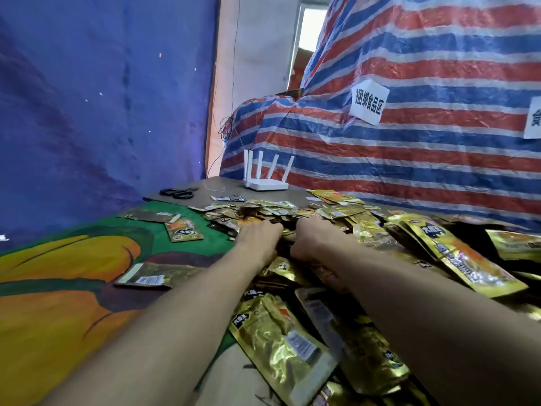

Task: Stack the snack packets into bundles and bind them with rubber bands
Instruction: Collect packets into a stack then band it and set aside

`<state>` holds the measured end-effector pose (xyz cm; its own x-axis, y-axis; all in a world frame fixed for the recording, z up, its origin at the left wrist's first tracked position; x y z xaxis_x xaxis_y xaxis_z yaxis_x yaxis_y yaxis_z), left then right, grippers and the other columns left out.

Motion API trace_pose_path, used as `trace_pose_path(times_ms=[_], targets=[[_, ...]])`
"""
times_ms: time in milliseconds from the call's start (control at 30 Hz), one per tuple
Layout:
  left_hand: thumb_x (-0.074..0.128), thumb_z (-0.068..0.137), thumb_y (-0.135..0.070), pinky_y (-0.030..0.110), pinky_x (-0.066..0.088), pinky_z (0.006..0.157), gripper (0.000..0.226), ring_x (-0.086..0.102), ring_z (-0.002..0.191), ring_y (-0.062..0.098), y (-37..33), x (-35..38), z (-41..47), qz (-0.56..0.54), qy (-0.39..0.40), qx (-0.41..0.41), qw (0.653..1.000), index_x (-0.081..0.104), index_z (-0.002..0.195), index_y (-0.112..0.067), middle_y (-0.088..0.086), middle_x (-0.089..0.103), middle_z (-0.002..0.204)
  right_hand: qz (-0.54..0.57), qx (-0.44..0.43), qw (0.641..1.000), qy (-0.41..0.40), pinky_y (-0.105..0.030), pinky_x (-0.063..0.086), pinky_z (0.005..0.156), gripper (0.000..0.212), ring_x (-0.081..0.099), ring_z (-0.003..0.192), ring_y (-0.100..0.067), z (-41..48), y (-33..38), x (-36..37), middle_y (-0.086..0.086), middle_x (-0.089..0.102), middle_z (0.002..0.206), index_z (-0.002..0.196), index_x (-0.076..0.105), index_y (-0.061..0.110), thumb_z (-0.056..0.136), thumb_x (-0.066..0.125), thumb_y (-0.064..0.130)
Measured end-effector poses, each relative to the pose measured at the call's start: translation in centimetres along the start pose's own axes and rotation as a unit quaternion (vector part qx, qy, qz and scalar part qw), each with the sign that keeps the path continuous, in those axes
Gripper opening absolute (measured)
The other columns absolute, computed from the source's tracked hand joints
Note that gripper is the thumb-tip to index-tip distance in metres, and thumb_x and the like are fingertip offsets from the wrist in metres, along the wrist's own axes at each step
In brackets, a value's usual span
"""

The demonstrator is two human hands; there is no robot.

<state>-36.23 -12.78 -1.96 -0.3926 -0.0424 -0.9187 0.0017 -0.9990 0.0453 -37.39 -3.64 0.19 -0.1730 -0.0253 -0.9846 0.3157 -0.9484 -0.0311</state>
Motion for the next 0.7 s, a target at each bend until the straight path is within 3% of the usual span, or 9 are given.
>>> trace_pose_path(times_ms=[100,200,300,500,567,700], targets=[[0.058,0.097,-0.019,0.041,0.044,0.089,0.026,0.061,0.117,0.035,0.4,-0.9,-0.8,0.012,-0.029,-0.027,0.999,0.055,0.123,-0.016,0.011,0.065,0.122,0.044,-0.001,0.999,-0.029,-0.041,0.057,0.087,0.018,0.063,0.102,-0.029,-0.7,0.0,-0.7,-0.007,0.059,0.1,0.097,0.051,0.016,0.088,0.065,0.021],[0.051,0.098,-0.016,0.045,0.037,0.099,0.022,0.059,0.118,0.034,1.5,-1.7,-1.7,-0.051,-0.048,-0.081,0.994,0.054,0.12,-0.018,0.011,0.066,0.119,0.065,0.013,0.996,-0.053,-0.045,0.056,0.088,0.015,0.063,0.103,-0.032,-1.7,0.1,-1.2,-0.008,0.061,0.106,0.096,0.05,0.017,0.088,0.062,0.02],[0.05,0.1,-0.012,0.043,0.042,0.085,0.02,0.061,0.106,0.036,2.7,-2.7,-2.9,-0.178,-0.076,-0.122,0.973,0.046,0.119,-0.015,0.013,0.063,0.111,0.069,0.017,0.994,-0.089,-0.043,0.046,0.087,0.013,0.062,0.104,-0.032,-2.7,0.1,-2.1,-0.007,0.062,0.106,0.095,0.047,0.019,0.088,0.057,0.018],[0.048,0.103,-0.007,0.034,0.039,0.063,0.022,0.053,0.08,0.019,5.1,-4.1,-6.0,-0.363,-0.138,-0.237,0.89,0.043,0.125,-0.009,0.002,0.053,0.094,0.169,0.007,0.974,-0.153,-0.039,0.048,0.067,0.02,0.059,0.08,-0.032,-4.4,-0.2,-4.6,-0.009,0.056,0.087,0.075,0.045,0.014,0.09,0.056,0.006],[0.046,0.104,-0.008,0.031,0.034,0.056,0.012,0.046,0.07,0.012,5.8,-4.7,-7.3,-0.404,-0.163,-0.274,0.857,0.043,0.116,-0.008,0.001,0.05,0.087,0.216,0.007,0.96,-0.178,-0.039,0.049,0.065,0.014,0.061,0.078,-0.034,-5.2,-0.1,-5.7,-0.013,0.06,0.087,0.079,0.053,0.008,0.088,0.052,-0.002],[0.044,0.105,-0.007,0.022,0.024,0.051,0.005,0.037,0.066,0.003,6.3,-6.6,-10.2,-0.459,-0.221,-0.326,0.796,0.039,0.103,-0.009,-0.006,0.038,0.08,0.313,-0.018,0.921,-0.231,-0.041,0.053,0.059,0.025,0.063,0.073,-0.032,-6.8,0.1,-8.1,-0.014,0.066,0.082,0.089,0.066,0.005,0.087,0.046,-0.011]])
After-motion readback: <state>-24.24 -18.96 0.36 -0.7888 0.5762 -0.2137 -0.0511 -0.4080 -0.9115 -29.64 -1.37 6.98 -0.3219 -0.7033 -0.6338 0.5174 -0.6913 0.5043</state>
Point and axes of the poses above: each hand's wrist, its own z-axis towards the middle knuckle, its own x-axis out of the palm, y = z × x, the point moved 8 cm from there along z, towards the middle knuckle
